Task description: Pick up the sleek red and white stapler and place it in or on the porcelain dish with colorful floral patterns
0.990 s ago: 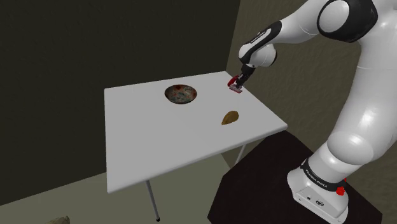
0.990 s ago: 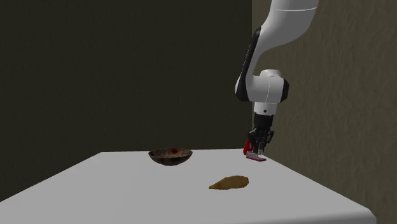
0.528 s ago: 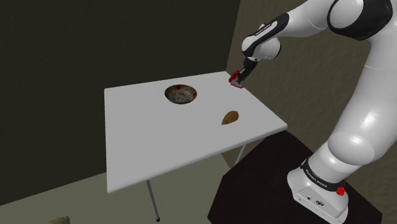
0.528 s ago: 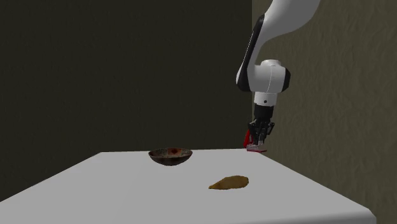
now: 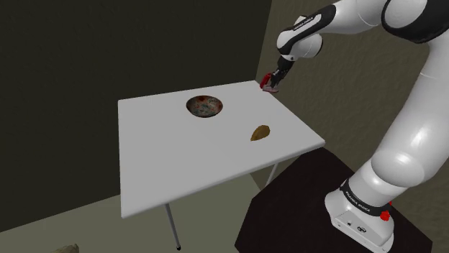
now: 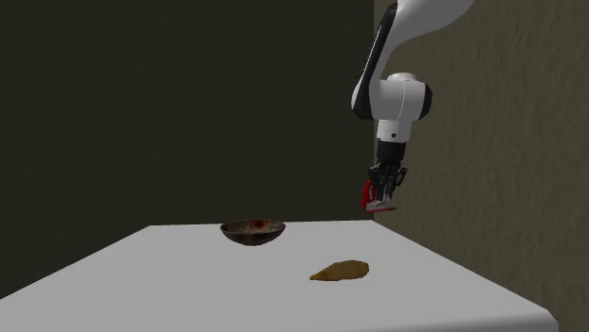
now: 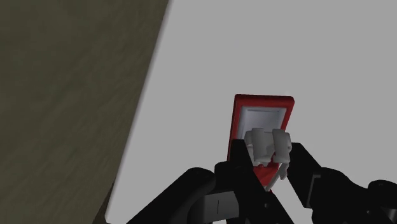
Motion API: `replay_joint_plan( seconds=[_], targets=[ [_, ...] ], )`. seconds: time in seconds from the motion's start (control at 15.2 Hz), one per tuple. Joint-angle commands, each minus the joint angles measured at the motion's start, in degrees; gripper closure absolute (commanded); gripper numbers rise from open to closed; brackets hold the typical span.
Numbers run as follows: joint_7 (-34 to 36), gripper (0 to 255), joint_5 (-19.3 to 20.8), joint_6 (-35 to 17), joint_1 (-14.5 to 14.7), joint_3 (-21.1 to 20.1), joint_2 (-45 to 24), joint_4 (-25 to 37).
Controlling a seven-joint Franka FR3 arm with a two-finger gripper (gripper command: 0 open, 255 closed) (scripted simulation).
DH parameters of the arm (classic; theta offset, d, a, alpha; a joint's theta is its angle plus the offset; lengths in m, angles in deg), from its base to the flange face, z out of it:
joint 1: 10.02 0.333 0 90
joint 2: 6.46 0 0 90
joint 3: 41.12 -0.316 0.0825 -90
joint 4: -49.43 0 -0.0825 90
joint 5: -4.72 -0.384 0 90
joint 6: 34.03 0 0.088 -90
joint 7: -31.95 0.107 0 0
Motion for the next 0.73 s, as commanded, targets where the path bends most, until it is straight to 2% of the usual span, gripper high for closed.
replay_joint_plan(
  seconds=[0.0, 0.13, 0.66],
  targets=[
    [0.5, 255, 0.6, 1.3, 0.1, 0.2, 0.8, 0.6],
    [0.9, 255, 1.1, 2.5, 0.2, 0.3, 1.5, 1.1],
    [13.1, 255, 4.3, 1.1, 7.3, -2.8, 1.3, 1.1]
  ],
)
